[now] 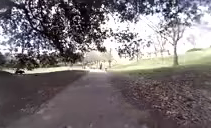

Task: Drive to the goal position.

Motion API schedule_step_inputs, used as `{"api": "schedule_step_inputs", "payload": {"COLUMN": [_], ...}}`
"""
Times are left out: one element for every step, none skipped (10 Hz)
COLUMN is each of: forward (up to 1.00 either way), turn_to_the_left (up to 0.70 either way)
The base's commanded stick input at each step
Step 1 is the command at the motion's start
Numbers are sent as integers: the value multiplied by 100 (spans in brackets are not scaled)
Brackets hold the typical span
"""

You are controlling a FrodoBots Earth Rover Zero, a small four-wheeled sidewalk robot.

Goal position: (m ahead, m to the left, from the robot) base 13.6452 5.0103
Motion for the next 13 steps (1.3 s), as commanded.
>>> {"api": "schedule_step_inputs", "payload": {"forward": [70,70,70,70,70,70,70,70,70,70,70,70,70], "turn_to_the_left": [1,1,1,1,1,1,1,1,1,1,1,1,1]}}
